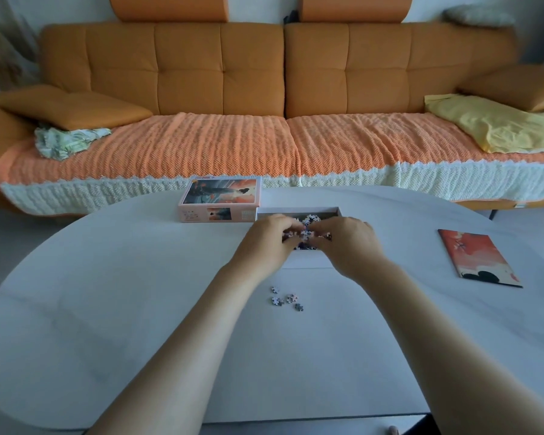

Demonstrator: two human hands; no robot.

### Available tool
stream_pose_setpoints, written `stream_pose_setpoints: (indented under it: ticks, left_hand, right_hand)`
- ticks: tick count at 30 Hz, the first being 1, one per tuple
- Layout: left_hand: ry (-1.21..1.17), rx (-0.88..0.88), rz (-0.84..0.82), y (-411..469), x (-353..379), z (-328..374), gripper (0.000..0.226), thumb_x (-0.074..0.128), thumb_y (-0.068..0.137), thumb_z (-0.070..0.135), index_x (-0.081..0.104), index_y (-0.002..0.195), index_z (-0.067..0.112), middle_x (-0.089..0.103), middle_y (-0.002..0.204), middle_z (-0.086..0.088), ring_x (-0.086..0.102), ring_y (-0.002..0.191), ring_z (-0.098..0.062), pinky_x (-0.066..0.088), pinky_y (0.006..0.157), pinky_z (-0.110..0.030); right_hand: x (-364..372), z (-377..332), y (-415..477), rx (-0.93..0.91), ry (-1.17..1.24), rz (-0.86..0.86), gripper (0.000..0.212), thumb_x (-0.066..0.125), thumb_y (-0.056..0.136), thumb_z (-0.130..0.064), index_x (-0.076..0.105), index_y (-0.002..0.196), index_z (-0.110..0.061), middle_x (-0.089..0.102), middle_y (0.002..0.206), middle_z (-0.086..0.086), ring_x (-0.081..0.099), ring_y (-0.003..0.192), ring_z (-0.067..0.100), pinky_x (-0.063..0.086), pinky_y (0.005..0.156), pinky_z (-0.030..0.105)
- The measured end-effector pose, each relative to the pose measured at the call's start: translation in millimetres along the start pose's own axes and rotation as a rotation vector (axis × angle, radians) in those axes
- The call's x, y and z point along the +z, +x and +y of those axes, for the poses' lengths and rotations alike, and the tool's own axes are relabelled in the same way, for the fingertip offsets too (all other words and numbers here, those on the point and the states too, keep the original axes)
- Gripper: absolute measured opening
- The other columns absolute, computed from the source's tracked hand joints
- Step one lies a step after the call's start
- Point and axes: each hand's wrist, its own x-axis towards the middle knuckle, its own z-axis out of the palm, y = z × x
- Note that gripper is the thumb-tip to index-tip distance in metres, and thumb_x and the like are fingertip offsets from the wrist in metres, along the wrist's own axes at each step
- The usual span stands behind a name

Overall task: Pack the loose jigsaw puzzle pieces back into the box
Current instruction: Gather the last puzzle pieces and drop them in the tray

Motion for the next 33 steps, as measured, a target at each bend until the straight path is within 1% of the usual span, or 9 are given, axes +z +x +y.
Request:
stream_pose_setpoints:
  ticks: [3, 6, 11, 14, 17, 20, 22, 27, 33]
  left_hand:
    - [0.136, 0.063, 0.005, -4.6, -0.6, -9.8, 0.023, 0.062, 0.093, 0.021, 0.070, 0.115, 0.019, 0.063, 0.115, 0.003, 0.057, 0.107, -0.015, 0.046, 0.093, -0.031]
    - [0.213, 0.099, 0.012, -10.5, -2.6, -14.0, 0.019, 0.058, 0.094, 0.024, 0.072, 0.107, 0.020, 0.062, 0.108, 0.004, 0.056, 0.103, -0.017, 0.046, 0.093, -0.039]
    - [0.169, 0.141, -0.107, -19.0, -3.7, -10.2, 0.027, 0.054, 0.096, 0.024, 0.069, 0.118, 0.023, 0.064, 0.119, 0.010, 0.055, 0.111, -0.014, 0.044, 0.098, -0.036]
    - [0.167, 0.178, 0.013, -24.9, -6.5, -12.3, 0.025, 0.059, 0.092, 0.015, 0.070, 0.114, 0.020, 0.064, 0.116, 0.007, 0.058, 0.108, -0.017, 0.047, 0.094, -0.034]
    - [0.197, 0.250, 0.142, -36.6, -14.0, -10.8, 0.014, 0.063, 0.087, 0.012, 0.071, 0.096, 0.019, 0.061, 0.098, 0.008, 0.058, 0.089, -0.014, 0.048, 0.077, -0.028]
    - [0.218, 0.259, 0.112, -53.4, -22.6, -5.1, 0.011, 0.063, 0.084, 0.012, 0.067, 0.085, 0.022, 0.057, 0.088, 0.013, 0.051, 0.076, -0.005, 0.044, 0.062, -0.022]
    - [0.246, 0.229, 0.010, -64.3, -23.5, -8.0, 0.011, 0.062, 0.080, 0.015, 0.065, 0.083, 0.025, 0.056, 0.086, 0.013, 0.051, 0.074, -0.006, 0.043, 0.060, -0.023]
    - [0.274, 0.099, -0.261, -80.7, -23.0, -24.8, 0.034, 0.065, 0.082, 0.042, 0.068, 0.114, 0.032, 0.048, 0.102, 0.019, 0.044, 0.106, 0.001, 0.043, 0.086, -0.021]
    - [0.187, 0.078, -0.211, -86.8, -18.2, -21.7, 0.021, 0.072, 0.084, 0.035, 0.076, 0.104, 0.030, 0.055, 0.093, 0.013, 0.048, 0.097, -0.005, 0.044, 0.084, -0.024]
  right_hand:
    - [5.9, 3.7, 1.5, -0.046, -0.030, 0.019, 0.027, 0.056, 0.093, -0.035, 0.066, 0.118, -0.038, 0.065, 0.118, -0.006, 0.055, 0.112, 0.021, 0.038, 0.094, 0.038]
    - [9.2, 2.1, -2.6, -0.140, -0.050, 0.058, 0.025, 0.052, 0.094, -0.029, 0.069, 0.111, -0.035, 0.065, 0.111, -0.007, 0.056, 0.108, 0.020, 0.040, 0.090, 0.037]
    - [10.8, 3.5, -13.5, -0.197, -0.190, -0.058, 0.032, 0.040, 0.096, -0.037, 0.066, 0.113, -0.038, 0.063, 0.109, -0.011, 0.053, 0.108, 0.016, 0.036, 0.093, 0.037]
    - [6.2, 5.6, -16.6, -0.225, -0.152, 0.018, 0.025, 0.049, 0.094, -0.030, 0.069, 0.109, -0.034, 0.063, 0.111, -0.011, 0.055, 0.105, 0.019, 0.039, 0.090, 0.039]
    - [-0.6, 1.1, -21.2, -0.306, -0.050, 0.086, 0.023, 0.062, 0.087, -0.019, 0.073, 0.102, -0.032, 0.065, 0.101, -0.012, 0.057, 0.092, 0.015, 0.046, 0.081, 0.035]
    - [-8.1, -7.0, -33.3, -0.291, 0.050, -0.160, 0.016, 0.067, 0.085, -0.027, 0.073, 0.098, -0.035, 0.065, 0.089, -0.018, 0.053, 0.071, -0.002, 0.045, 0.071, 0.022]
    - [-6.4, -8.5, -43.0, -0.244, 0.009, -0.343, 0.021, 0.070, 0.083, -0.036, 0.071, 0.104, -0.037, 0.067, 0.090, -0.019, 0.053, 0.074, -0.004, 0.043, 0.071, 0.019]
    - [9.9, -10.2, -52.3, -0.137, 0.023, -0.417, 0.041, 0.073, 0.079, -0.045, 0.064, 0.119, -0.041, 0.061, 0.097, -0.015, 0.053, 0.090, 0.007, 0.044, 0.076, 0.024]
    - [15.2, -17.0, -54.0, -0.114, 0.097, -0.354, 0.016, 0.078, 0.075, -0.037, 0.075, 0.091, -0.032, 0.060, 0.084, -0.013, 0.058, 0.080, 0.006, 0.052, 0.072, 0.025]
